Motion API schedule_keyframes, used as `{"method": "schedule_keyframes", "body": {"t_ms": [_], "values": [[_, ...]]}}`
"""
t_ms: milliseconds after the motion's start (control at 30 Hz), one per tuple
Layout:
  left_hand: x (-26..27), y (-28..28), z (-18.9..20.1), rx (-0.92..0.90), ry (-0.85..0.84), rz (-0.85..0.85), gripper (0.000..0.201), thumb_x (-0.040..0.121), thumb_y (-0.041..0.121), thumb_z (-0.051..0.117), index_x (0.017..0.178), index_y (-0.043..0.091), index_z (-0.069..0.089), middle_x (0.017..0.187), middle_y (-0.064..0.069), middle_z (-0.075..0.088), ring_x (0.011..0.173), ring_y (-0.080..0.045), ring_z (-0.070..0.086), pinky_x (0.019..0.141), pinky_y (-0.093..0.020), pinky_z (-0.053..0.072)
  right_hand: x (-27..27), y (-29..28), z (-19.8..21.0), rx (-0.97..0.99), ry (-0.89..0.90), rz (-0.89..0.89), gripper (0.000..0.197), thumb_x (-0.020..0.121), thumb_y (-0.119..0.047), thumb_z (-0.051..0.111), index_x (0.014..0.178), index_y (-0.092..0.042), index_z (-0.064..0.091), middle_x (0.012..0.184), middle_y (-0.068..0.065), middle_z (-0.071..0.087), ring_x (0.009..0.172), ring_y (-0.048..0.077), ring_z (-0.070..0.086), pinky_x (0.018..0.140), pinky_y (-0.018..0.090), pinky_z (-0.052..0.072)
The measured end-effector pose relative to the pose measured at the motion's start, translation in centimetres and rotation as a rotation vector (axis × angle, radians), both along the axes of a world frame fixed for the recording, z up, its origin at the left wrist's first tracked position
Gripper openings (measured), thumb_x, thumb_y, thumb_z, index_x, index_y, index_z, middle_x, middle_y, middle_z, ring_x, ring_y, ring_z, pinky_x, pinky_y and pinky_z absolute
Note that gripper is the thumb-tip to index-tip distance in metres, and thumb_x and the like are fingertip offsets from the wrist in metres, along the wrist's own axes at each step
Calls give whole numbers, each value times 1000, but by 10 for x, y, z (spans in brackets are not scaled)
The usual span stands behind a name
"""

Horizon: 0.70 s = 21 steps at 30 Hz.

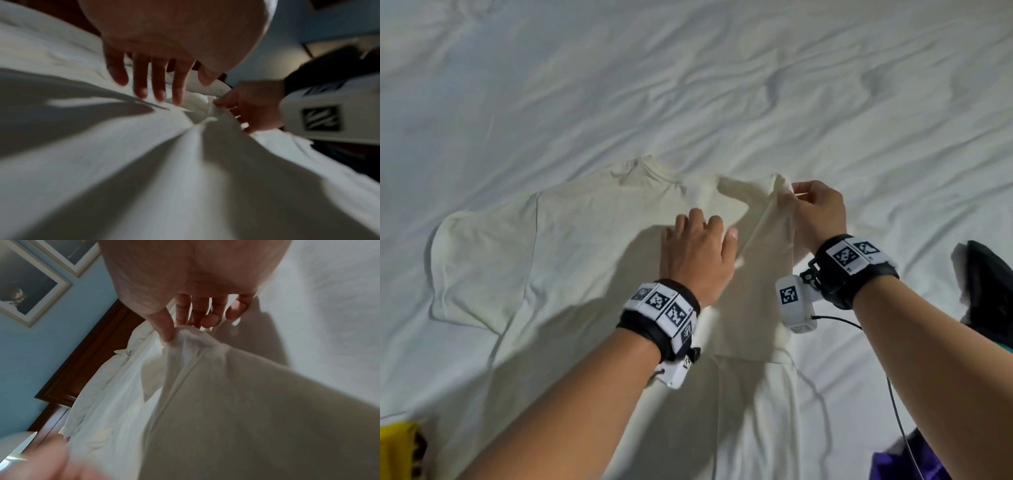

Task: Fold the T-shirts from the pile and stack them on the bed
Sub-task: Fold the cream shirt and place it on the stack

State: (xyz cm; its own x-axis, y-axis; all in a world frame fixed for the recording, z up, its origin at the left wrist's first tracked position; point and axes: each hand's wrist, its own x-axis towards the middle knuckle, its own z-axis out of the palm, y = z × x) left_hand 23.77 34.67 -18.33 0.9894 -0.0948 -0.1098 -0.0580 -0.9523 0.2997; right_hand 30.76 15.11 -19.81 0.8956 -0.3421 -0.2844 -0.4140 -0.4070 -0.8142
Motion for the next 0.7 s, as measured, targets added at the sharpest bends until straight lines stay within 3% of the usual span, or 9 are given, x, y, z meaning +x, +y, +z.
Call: {"method": "schedule_keyframes", "body": {"t_ms": [100, 233, 333, 433, 500, 533, 567, 633, 700], "values": [[-48, 10, 3, -1, 229, 125, 40, 100, 54, 38, 101, 19, 58, 105, -5, 64, 101, -32, 58, 88, -45, 46, 0, 2, 3, -43, 10, 46, 39, 89, -58, 66, 99, -20, 71, 83, -8, 72, 72, 2, 67, 50, 6, 42], [-80, 21, -8, 23, 290, 140, 28, 101, 45, 41, 93, 21, 52, 100, -5, 69, 102, -32, 58, 90, -43, 44, 10, 2, 2, -123, 22, 100, 29, 92, -47, 68, 99, -20, 72, 86, -2, 71, 72, 7, 66, 44, 3, 37], [-87, 24, -12, 81, 297, 161, 31, 104, 41, 37, 103, 19, 58, 108, -7, 69, 109, -31, 56, 96, -45, 39, 15, -1, 0, -188, 62, 106, 28, 91, -47, 69, 101, -21, 72, 87, -1, 70, 79, 14, 68, 60, 15, 45], [-95, 16, -11, 99, 179, 201, 23, 101, 36, 47, 110, 18, 56, 116, -9, 59, 111, -32, 50, 93, -47, 39, 10, -2, 2, -341, 24, 105, 47, 95, -49, 60, 129, -16, 60, 120, 7, 64, 116, 28, 59, 89, 34, 48], [-102, 6, -12, 80, 76, 167, 38, 99, 35, 50, 131, 14, 52, 138, -17, 48, 126, -38, 46, 101, -54, 39, -15, 5, 4, -530, -117, 185, 59, 101, -49, 49, 146, -11, 43, 149, 16, 44, 137, 36, 40, 108, 47, 38], [-104, 1, -16, 85, 81, 113, 53, 101, 36, 42, 148, 11, 40, 155, -22, 33, 142, -41, 33, 113, -60, 30, -35, 12, 5, -601, -168, 307, 64, 103, -49, 42, 154, -10, 33, 161, 18, 29, 147, 36, 27, 117, 49, 28], [-106, -2, -23, 112, 124, 52, 65, 103, 39, 28, 160, 10, 19, 167, -23, 8, 154, -40, 10, 121, -63, 14, -57, 20, 5, -661, -167, 481, 69, 105, -51, 34, 160, -12, 19, 168, 15, 9, 154, 33, 10, 124, 48, 15], [-110, 0, -40, 176, 192, -19, 70, 99, 43, -1, 162, 13, -12, 165, -17, -27, 154, -35, -23, 120, -67, -4, -97, 31, -5, -771, -65, 825, 76, 105, -61, 16, 162, -17, -8, 166, 9, -23, 154, 25, -20, 126, 45, -6], [-113, 6, -56, 172, 173, -25, 69, 99, 46, -9, 161, 16, -16, 165, -15, -29, 153, -34, -24, 119, -67, -3, -111, 34, -21, -844, 2, 951, 79, 102, -67, 5, 160, -18, -17, 165, 8, -28, 152, 25, -27, 126, 49, -7]]}}
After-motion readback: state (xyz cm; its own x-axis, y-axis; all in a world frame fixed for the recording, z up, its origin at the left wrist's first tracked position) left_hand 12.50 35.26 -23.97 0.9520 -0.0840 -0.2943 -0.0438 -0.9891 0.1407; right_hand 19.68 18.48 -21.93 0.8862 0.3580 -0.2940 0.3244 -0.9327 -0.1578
